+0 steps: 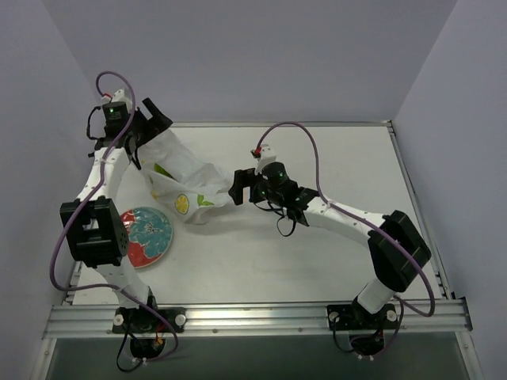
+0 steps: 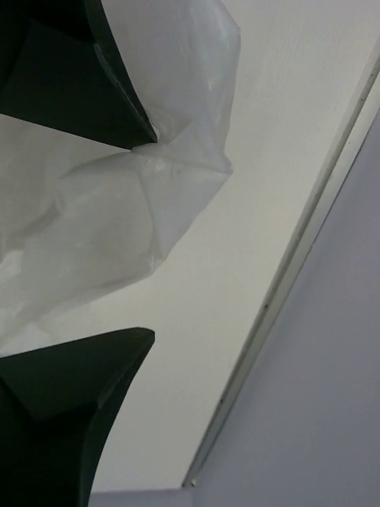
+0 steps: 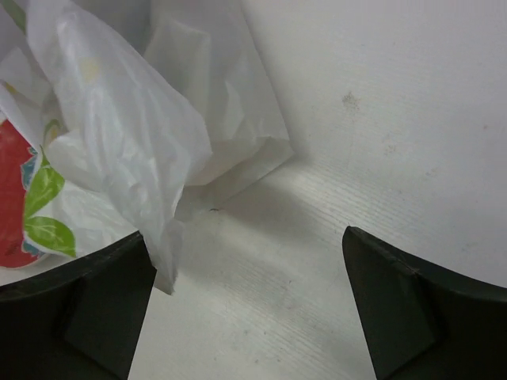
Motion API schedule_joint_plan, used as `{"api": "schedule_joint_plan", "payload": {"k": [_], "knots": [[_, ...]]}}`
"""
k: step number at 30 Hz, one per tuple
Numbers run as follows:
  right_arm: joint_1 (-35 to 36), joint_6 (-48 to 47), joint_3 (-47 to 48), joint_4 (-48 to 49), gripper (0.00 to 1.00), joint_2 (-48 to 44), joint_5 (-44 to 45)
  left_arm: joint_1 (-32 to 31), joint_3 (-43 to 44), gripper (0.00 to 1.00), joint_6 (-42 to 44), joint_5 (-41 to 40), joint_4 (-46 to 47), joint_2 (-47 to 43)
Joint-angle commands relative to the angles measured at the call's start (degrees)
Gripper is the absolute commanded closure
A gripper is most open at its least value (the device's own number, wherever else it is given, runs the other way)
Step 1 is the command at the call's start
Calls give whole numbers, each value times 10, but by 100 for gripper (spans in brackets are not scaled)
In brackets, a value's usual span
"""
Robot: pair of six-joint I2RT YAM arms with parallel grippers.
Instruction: Take the fake fruits out of the plastic bag
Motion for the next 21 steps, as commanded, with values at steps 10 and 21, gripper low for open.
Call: {"api": "schedule_joint_plan", "payload": {"k": [10, 21], "knots": [[-27, -111, 156, -112, 4, -62, -121, -2, -90, 6, 38, -203, -101, -325], [-25, -103, 292, -137, 1, 5, -211, -3, -362, 6, -4, -125, -146, -510]]}}
